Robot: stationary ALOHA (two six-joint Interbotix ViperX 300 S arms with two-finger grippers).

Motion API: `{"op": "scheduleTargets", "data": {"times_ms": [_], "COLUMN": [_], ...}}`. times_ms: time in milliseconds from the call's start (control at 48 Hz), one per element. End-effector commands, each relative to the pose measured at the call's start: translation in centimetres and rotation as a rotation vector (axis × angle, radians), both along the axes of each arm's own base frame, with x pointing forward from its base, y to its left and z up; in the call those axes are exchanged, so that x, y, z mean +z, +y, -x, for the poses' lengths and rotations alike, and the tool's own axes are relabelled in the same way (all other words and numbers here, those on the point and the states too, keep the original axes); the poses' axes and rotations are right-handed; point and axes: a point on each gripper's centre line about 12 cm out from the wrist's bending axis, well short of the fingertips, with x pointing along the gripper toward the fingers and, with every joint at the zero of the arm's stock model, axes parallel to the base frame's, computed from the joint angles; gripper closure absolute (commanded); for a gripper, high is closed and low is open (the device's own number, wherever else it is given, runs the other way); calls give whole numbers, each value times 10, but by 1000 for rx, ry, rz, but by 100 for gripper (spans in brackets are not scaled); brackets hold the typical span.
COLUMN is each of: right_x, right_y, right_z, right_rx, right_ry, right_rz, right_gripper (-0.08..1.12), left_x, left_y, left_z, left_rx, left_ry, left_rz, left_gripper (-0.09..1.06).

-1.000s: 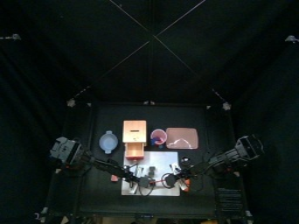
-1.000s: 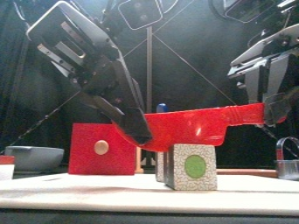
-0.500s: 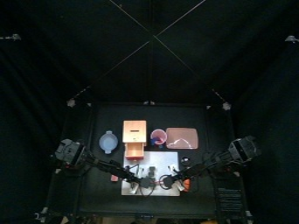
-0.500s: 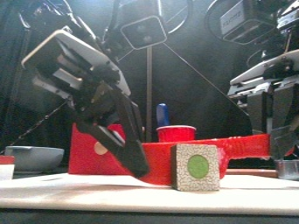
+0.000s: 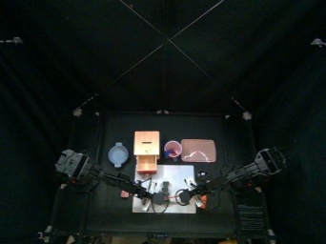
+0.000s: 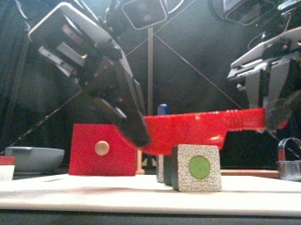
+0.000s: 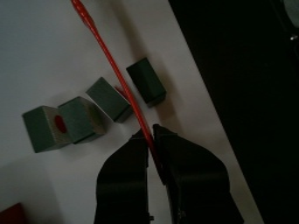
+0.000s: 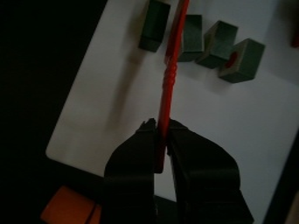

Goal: Place sushi on board then cut the sushi with the knife then place the pieces on the plate
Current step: Cut the sushi into 4 pieces

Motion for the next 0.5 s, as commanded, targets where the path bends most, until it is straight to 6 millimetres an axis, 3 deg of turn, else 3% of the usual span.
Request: {"op": "scheduleTargets", "data": {"times_ms": [21,146,500], "right_x": [32,46,55], "right_y": [-6,-14,-25], "right_z": [6,16,47], "right_rx": [20,20,-38], "right_ry": [-74,-90,-23], "right_rz": [26,60,39], "right_gripper": [64,64,64], "left_x": [35,53,61], "left_y": [-1,13,34], "left_z": [-2,-8,-24], "left_rx": [-39,-20,32], "left_ry": [-77,-128,-203], "left_rz": [-26,-39,-17], "left_gripper": [55,50,23]}}
